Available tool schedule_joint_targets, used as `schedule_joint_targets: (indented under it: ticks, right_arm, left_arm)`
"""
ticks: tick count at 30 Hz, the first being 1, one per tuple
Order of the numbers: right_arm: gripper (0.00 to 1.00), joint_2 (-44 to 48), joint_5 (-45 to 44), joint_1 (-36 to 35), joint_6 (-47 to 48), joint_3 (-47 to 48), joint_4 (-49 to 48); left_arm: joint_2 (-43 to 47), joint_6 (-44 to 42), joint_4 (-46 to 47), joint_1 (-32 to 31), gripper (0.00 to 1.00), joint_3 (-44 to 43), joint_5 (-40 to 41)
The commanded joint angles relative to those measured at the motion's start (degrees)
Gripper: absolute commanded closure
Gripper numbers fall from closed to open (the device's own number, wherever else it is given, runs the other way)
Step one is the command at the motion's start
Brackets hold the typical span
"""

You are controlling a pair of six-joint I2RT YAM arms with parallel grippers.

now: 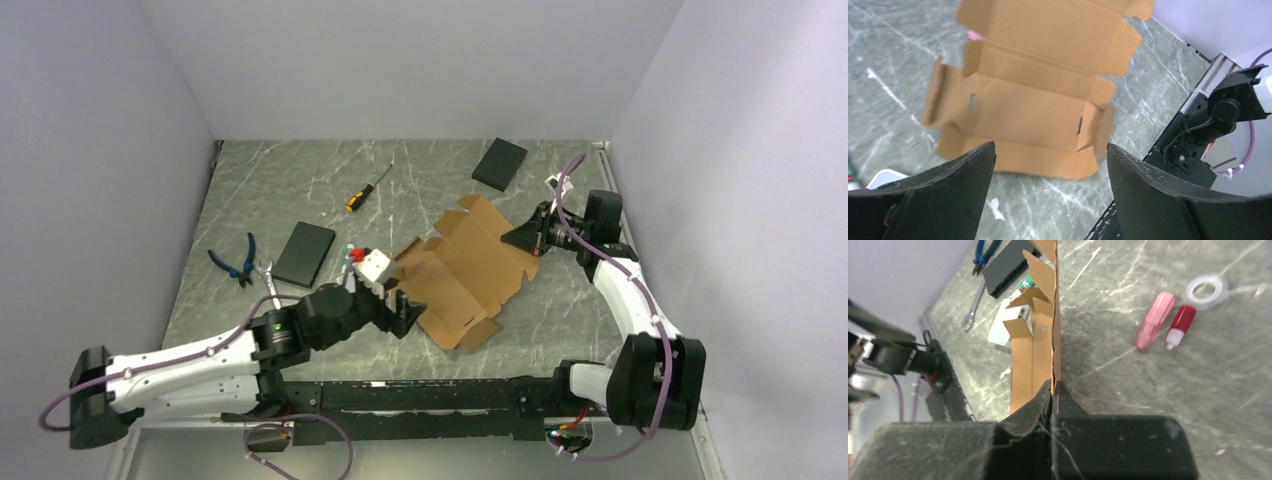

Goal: Fold the paper box

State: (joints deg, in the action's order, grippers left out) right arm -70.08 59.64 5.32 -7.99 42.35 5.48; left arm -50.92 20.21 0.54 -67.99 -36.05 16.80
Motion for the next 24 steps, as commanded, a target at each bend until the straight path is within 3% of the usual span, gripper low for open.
schedule_joint_targets:
  ticks: [1, 7, 16, 21, 24]
  right_arm:
    - [1.0, 5.82, 1.69, 0.47, 19.77, 5.37, 12.34]
    - [1.0, 8.75, 3.39, 2.18, 23.83, 5.71, 15.31]
    - [1.0, 8.74, 5.81, 3.0, 25.47, 6.39, 17.01]
    - [1.0, 8.85, 6.56, 3.29, 24.68, 6.33, 16.68]
    - [1.0, 8.91, 6.57, 3.29, 24.5, 6.5, 16.83]
  left_arm:
    - [8.94, -3.71, 0.83, 2.96, 0.13, 6.62, 1.71]
    - [12.52, -13.08, 10.63, 7.77, 0.04, 11.32, -1.43]
    - [-9.51, -9.53, 17.12, 21.29, 0.07, 4.42, -13.29]
    - [-19.59, -7.62, 16.62, 22.51, 0.15, -1.91, -17.12]
    - [-24.09, -7.35, 15.81, 22.94, 0.14, -4.68, -17.55]
